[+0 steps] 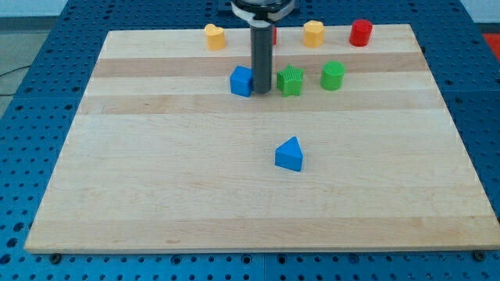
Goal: Place the blue triangle to the right of the green circle
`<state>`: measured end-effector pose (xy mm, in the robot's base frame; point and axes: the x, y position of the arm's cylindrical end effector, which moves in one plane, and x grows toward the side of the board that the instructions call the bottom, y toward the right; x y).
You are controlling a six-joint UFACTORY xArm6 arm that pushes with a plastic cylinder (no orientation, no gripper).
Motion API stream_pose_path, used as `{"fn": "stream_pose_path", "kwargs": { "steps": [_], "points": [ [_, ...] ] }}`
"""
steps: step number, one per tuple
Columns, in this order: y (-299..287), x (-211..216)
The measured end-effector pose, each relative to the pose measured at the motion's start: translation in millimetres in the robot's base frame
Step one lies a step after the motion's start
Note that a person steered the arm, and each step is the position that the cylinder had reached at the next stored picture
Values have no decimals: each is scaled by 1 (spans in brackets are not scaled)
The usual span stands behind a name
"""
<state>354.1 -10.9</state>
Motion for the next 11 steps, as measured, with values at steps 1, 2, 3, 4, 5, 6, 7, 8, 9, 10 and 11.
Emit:
{"fn": "stream_pose_path", "kwargs": {
  "steps": [1,2,3,4,5,6,7,8,9,10,11],
  "points": [
    [-10,-1],
    [29,61],
    [-43,148],
    [14,199],
    [65,156],
    [82,106],
    [81,119],
    [35,151],
    [37,117],
    [52,73],
    [94,66]
  ]
}}
